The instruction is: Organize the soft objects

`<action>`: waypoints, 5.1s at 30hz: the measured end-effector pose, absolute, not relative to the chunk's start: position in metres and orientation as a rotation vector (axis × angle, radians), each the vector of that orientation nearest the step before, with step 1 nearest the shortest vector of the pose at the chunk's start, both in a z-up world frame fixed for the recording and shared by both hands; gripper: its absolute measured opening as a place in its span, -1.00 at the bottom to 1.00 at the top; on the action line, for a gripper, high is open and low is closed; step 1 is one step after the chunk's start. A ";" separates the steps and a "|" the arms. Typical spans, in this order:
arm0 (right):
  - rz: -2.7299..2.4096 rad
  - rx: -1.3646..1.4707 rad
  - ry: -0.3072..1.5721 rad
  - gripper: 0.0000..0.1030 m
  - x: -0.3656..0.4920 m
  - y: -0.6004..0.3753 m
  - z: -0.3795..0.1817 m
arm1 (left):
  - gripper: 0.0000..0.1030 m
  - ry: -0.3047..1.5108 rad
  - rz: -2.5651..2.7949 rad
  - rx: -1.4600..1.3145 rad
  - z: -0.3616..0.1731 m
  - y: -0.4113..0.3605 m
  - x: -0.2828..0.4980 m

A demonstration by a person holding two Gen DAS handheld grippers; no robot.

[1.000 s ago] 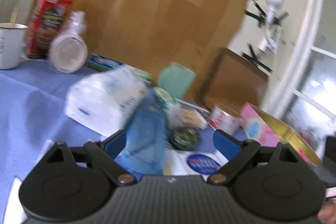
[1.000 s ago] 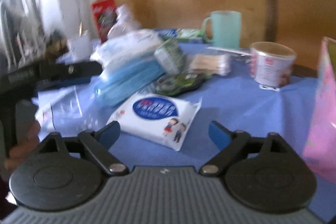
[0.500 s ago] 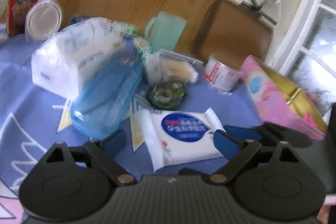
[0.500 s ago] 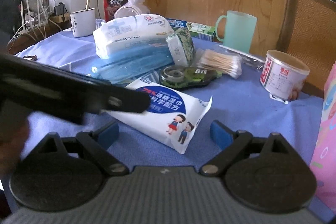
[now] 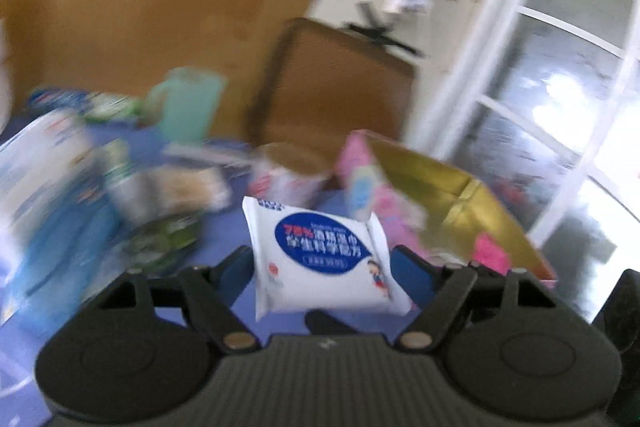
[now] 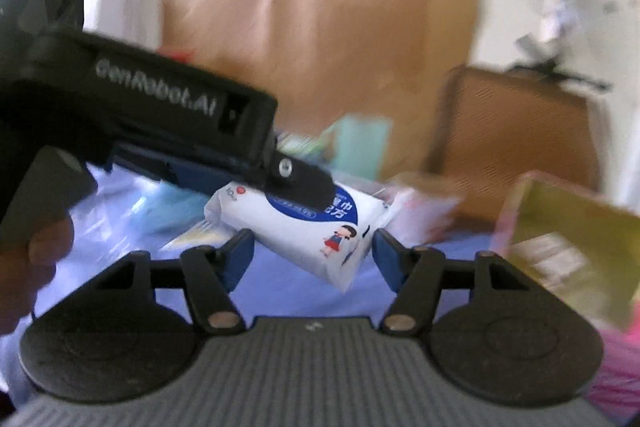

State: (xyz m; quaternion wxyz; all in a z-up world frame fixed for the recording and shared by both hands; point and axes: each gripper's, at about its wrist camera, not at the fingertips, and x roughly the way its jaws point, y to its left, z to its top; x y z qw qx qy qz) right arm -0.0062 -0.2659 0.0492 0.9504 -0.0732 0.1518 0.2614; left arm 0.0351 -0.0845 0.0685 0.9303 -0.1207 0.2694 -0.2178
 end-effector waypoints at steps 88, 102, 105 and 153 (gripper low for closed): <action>0.668 -0.035 0.545 0.69 -0.028 -0.287 0.008 | 0.45 0.654 -0.369 -0.289 0.009 -0.051 0.015; 0.445 -0.111 0.270 0.07 -0.027 -0.308 0.027 | -0.01 0.612 -0.551 -0.111 0.062 -0.141 0.041; 0.350 -0.052 0.247 0.07 -0.015 -0.338 0.038 | 0.02 0.578 -0.615 -0.034 0.076 -0.185 0.053; 0.567 -0.551 0.772 0.17 0.251 -0.097 0.024 | 0.62 0.321 -0.156 -0.288 0.014 0.029 -0.011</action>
